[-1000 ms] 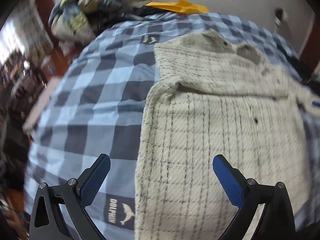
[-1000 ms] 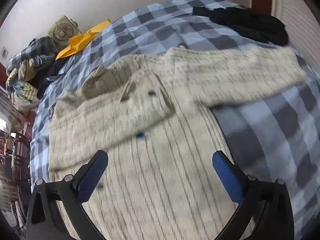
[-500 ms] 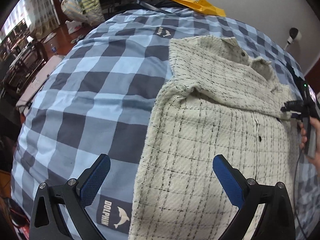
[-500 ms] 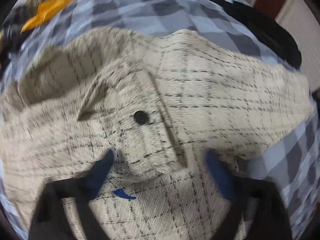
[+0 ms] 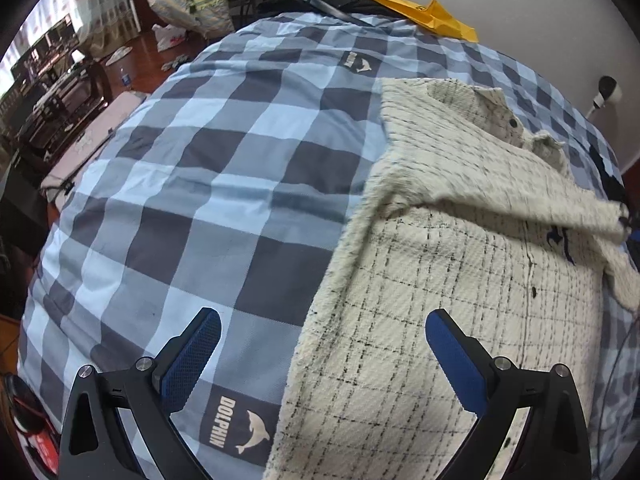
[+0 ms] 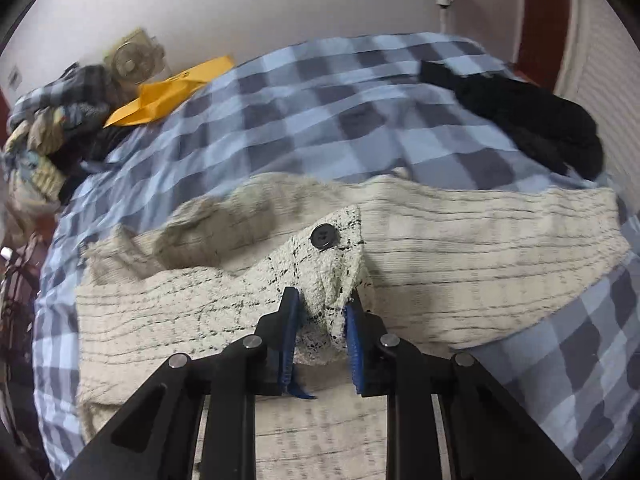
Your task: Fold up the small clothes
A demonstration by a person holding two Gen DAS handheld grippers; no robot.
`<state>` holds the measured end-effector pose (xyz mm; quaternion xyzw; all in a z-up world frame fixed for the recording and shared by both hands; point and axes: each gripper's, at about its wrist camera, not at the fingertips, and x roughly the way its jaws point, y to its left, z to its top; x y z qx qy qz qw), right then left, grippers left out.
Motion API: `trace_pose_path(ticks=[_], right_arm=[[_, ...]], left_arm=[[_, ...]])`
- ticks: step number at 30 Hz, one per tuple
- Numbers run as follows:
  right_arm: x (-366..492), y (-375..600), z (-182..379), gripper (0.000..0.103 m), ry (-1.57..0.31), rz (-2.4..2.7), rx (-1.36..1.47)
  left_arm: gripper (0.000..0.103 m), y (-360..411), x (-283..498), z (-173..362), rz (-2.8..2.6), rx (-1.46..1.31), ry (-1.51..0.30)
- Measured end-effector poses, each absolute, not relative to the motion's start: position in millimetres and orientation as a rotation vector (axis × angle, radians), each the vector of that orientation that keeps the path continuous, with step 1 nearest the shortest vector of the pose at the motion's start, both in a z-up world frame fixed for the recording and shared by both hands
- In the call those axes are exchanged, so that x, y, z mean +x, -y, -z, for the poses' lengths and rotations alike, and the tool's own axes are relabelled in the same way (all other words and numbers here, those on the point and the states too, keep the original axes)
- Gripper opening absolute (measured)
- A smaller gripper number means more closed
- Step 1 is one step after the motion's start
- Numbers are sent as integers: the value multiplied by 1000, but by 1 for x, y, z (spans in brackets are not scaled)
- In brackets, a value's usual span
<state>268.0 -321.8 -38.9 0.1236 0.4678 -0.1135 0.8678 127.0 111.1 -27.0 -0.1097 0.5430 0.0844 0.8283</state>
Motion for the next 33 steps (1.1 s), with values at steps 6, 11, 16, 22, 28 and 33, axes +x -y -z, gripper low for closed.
trace_pose_path(ticks=[6,11,16,22,28,33], right_arm=[[278,345,95,25,-1177,293,252],[259,367,67,50,-1125,334,370],[188,357,12,60,-1041,328,450],[63,325,16,86,-1018,186,632],[75,312,49,86,-1096,144,560],[85,285,44,86,-1108,-17,563]], left_arm=[[103,-110,129,30,-180,-225,-1159],[103,-112,134,40,-206,-193,-1177],[103,-110,151,56,-237,-96,-1199],[103,-92,196,57,-168,54,-1120],[64,-61,254,97,-107,219,-1218],[12,-80,273,110,-49,42,-1294]])
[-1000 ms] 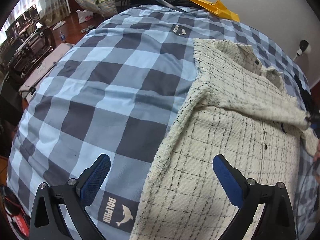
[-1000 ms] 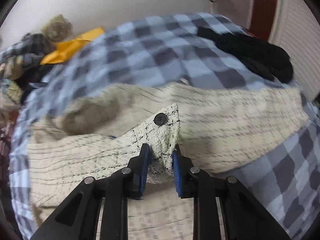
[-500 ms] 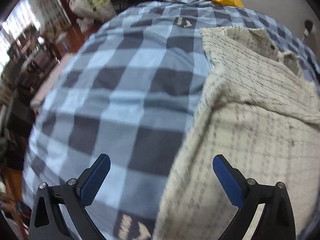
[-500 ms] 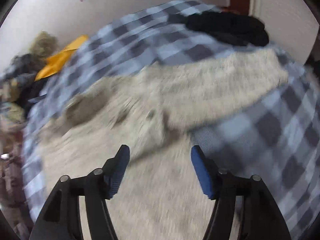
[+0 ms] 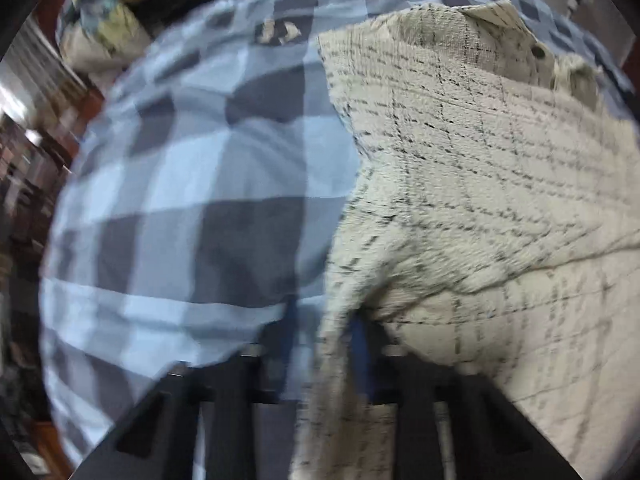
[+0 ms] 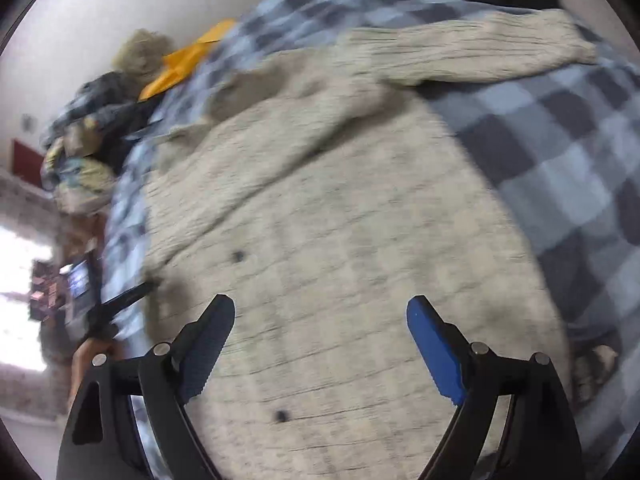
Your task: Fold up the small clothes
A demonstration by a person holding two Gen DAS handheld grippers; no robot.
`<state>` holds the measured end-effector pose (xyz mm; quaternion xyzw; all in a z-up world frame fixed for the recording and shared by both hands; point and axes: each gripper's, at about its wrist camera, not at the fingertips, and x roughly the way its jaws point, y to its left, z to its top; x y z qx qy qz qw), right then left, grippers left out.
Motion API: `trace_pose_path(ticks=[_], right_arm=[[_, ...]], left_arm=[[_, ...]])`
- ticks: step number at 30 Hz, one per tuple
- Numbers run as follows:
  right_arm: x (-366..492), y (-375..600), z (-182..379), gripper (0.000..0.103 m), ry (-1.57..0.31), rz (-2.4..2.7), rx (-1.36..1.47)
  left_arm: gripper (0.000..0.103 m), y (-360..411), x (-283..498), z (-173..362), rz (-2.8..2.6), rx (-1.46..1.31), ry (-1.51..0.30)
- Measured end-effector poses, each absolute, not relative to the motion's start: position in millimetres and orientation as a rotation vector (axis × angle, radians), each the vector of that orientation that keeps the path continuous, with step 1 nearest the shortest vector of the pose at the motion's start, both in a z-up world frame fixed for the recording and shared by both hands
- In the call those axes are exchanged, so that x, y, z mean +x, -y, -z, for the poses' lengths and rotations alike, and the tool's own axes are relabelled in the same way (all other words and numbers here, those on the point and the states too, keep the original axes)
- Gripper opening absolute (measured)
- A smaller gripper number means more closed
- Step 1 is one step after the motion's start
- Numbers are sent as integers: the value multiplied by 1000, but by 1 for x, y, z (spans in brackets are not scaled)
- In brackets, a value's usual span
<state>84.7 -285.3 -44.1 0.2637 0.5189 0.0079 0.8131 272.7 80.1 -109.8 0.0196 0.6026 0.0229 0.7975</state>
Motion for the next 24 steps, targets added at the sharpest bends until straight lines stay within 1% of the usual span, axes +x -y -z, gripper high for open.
trace_pose_path(ticks=[2,4,6,8,12,16,18,20,24], right_arm=[[87,276,45,86,-1115,-14,502],[90,274,50,86,-1126,-14,494],[90,275,54,86,-1137,-20,514],[89,277,52,86,-1124,-22,520],[83,273,47,86,-1101,-17,488],[84,272,51,86,-1112,-19,501],[84,272,52,86,-1117,-21,507],[85,272,52,86,-1118,-23,513],[87,270,50,86,-1112,-43,518]], left_arm=[[9,-99,274,114,-88,-63,-1314],[8,-130,271,120,-95,-289,-1331],[8,-148,266,128,-90,-419,-1337],[8,-156,263,134,-88,-454,-1341],[8,-150,259,133,-104,-366,-1312],[10,-101,253,116,-113,41,-1264],[10,-88,249,112,-114,157,-1272],[11,-88,245,106,-105,155,-1298],[11,-104,247,85,-104,-46,-1326]])
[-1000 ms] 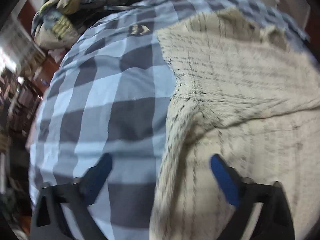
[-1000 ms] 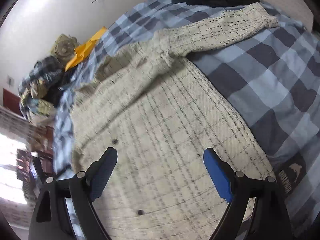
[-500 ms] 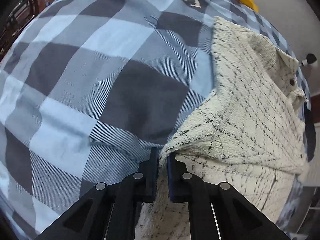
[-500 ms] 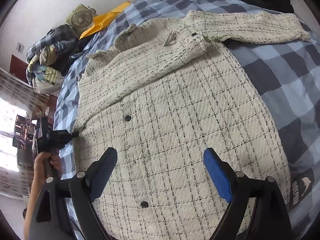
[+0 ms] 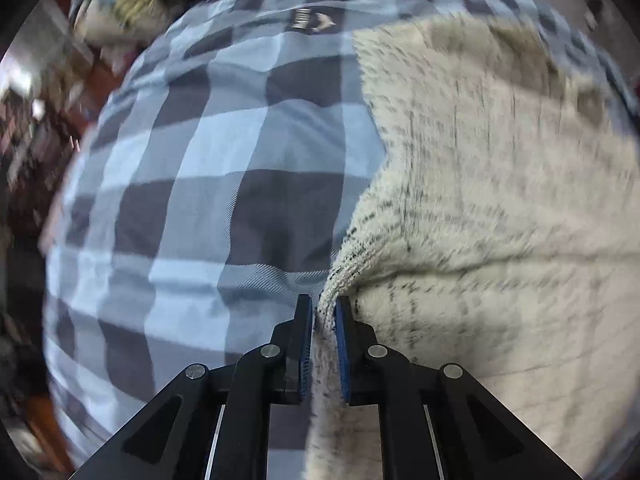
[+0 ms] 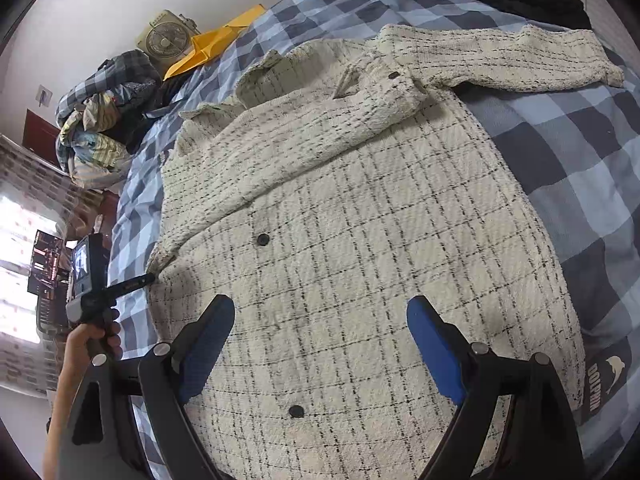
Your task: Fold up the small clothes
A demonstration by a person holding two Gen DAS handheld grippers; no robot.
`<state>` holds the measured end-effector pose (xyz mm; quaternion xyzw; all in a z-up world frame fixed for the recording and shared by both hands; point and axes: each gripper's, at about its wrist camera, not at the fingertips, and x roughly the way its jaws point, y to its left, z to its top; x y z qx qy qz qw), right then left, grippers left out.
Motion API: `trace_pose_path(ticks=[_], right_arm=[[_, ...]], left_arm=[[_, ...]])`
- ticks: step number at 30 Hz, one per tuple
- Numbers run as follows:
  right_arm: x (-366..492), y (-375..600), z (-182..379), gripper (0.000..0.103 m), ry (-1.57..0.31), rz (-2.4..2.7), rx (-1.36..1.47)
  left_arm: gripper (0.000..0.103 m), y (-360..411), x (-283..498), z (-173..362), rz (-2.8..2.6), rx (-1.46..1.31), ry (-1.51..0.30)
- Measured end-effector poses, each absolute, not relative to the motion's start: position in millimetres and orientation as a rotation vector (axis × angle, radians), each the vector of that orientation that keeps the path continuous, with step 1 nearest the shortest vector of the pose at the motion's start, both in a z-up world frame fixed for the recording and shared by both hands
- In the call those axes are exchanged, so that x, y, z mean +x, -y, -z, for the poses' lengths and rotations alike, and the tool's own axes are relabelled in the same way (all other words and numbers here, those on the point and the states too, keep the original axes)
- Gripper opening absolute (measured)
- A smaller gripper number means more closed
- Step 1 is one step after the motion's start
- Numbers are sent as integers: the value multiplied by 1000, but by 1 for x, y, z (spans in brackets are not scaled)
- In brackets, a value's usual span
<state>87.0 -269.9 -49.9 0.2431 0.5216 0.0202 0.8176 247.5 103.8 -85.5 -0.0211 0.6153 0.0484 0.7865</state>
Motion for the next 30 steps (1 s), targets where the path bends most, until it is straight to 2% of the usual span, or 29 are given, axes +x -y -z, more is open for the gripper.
trace_pose_path(ticks=[3,9,13,24,30], right_arm=[[88,269,52,86,-1114,-49,513],[91,274,62,86,-1148,-53,550],[94,277,65,86,-1158,-54,570],[101,270,76,86,-1198,-59,554],[101,268,76,86,-1202,-58,538]], left_arm=[[11,-109,264,71,-101,-157,-1327],[11,-97,307,67,-91,-178,-1276],[10,-96,333,91,-62,-224,-1314],[11,-72,359,132,-40,-128,-1344],[14,-65,345,144,-24,-63,-1252]])
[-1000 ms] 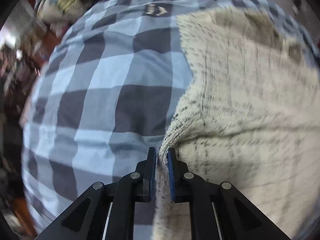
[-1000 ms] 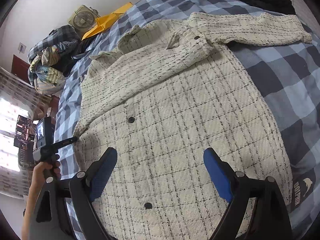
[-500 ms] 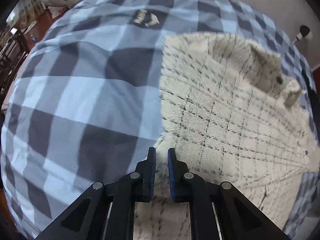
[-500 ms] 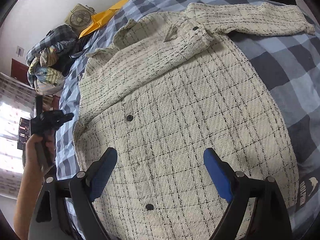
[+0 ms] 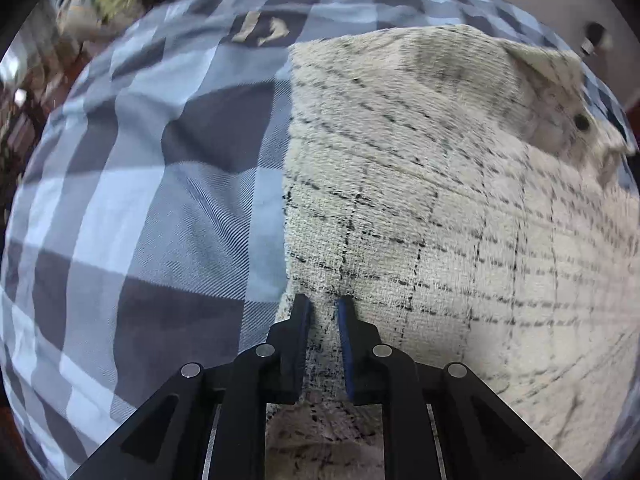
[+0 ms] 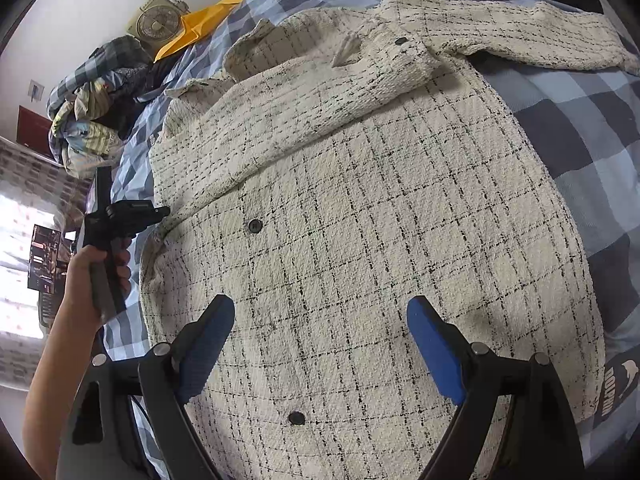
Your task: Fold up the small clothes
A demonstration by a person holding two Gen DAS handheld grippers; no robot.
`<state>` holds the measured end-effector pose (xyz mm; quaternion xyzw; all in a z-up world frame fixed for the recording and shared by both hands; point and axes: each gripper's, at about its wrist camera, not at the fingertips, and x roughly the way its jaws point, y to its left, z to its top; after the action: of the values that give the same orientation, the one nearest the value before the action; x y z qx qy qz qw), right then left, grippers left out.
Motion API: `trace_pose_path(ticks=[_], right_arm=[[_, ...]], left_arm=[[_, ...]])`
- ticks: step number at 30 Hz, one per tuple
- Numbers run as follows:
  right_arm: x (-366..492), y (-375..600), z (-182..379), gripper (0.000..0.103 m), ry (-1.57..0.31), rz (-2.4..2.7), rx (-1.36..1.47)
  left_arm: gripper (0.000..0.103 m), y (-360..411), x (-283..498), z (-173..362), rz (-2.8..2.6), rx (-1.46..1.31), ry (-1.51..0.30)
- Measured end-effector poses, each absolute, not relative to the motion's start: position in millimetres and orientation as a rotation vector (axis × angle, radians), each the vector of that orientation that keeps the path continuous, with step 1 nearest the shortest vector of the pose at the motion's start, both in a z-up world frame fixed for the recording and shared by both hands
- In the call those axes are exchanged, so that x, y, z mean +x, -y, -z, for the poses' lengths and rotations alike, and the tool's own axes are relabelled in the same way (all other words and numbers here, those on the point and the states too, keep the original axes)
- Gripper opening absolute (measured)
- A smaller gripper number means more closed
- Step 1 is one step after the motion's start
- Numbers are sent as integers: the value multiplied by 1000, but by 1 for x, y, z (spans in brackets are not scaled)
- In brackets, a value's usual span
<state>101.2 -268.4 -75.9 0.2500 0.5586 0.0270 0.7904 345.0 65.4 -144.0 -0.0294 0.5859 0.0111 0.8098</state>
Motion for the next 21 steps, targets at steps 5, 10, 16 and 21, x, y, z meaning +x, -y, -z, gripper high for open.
trace_pose_path(ticks=[5,10,16,21], right_arm=[[102,268,77,86,-1205,-52,533],[106,272,76,86,-1191,-34,536],[106,292,73,86,-1162,12,600],[104,314,69,86,-1140,57,649]], left_arm=[[15,-39,332,141,-13,190,-1220],[15,-14,306,98,-67,280,-1072],[23,-15,240,41,264,-188,-1146],[103,-11,170,8,307,-264,-1061]])
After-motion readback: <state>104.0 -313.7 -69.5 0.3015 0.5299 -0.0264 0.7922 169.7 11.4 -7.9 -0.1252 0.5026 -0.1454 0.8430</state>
